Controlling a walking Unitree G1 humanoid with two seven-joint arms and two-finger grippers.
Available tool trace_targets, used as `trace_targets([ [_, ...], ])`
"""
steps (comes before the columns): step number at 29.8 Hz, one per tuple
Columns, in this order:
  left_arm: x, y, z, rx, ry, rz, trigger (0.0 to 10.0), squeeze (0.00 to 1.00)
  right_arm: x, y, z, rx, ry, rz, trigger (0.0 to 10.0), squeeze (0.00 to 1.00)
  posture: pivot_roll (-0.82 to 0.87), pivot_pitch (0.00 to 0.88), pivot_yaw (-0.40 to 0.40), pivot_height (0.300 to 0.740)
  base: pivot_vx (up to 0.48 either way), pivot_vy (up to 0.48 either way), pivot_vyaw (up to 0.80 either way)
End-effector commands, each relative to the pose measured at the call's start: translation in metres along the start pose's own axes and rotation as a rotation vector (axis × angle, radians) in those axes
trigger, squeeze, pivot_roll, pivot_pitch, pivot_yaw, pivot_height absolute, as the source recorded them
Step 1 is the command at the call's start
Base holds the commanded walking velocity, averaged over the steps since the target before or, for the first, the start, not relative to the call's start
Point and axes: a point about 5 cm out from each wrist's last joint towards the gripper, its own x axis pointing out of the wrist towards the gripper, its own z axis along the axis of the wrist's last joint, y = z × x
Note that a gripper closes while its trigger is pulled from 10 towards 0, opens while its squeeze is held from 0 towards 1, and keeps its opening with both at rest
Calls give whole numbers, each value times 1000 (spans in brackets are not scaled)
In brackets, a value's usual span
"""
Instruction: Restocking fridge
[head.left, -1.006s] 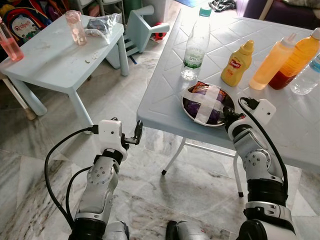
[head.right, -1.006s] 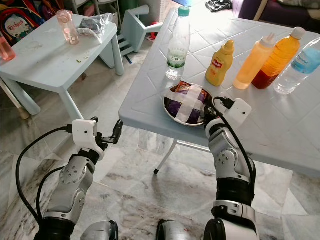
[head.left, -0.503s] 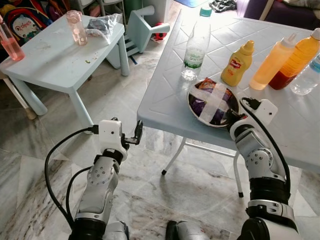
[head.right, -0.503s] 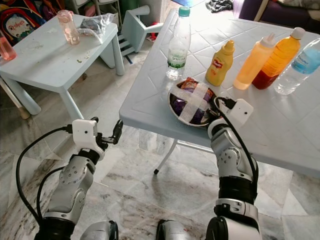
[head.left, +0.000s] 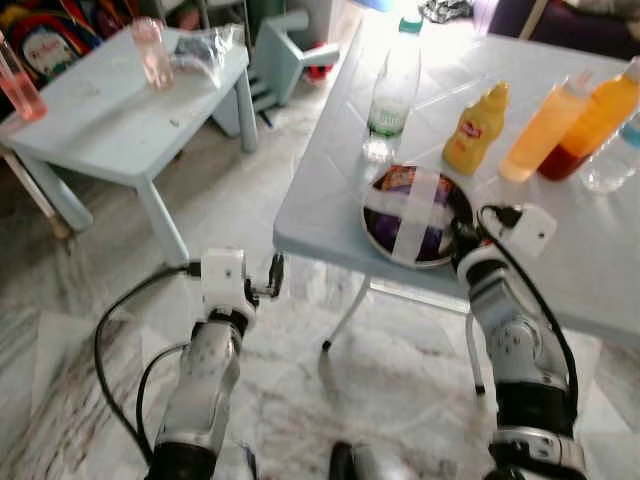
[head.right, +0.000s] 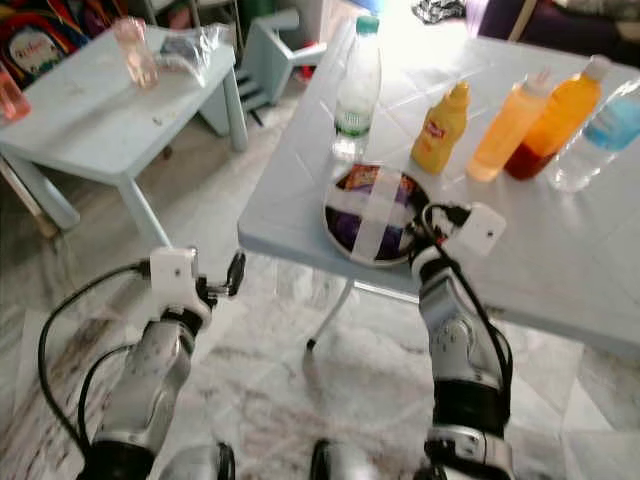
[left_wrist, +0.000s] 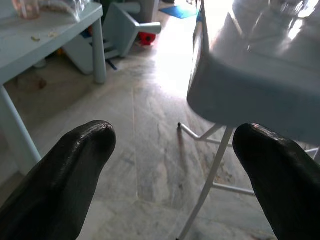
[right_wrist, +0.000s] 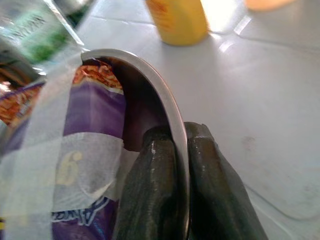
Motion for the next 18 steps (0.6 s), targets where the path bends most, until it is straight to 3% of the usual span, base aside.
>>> trace_targets([
  [1, 0, -2, -2, 4, 9, 1, 10000, 0, -4, -6, -17, -35, 76, -17, 10000, 0, 57, 117, -47, 740, 0, 0, 0],
  [14, 7, -1, 3, 34, -7, -5, 10000, 0, -10, 15, -23, -57, 54, 110, 10000, 0, 53, 115, -39, 740, 0, 0, 800],
  [18, 7, -2, 3, 41, -5, -2, 10000, 0, -11, 18, -23, -66, 48, 137, 10000, 0, 53, 115, -39, 740, 0, -282, 800],
])
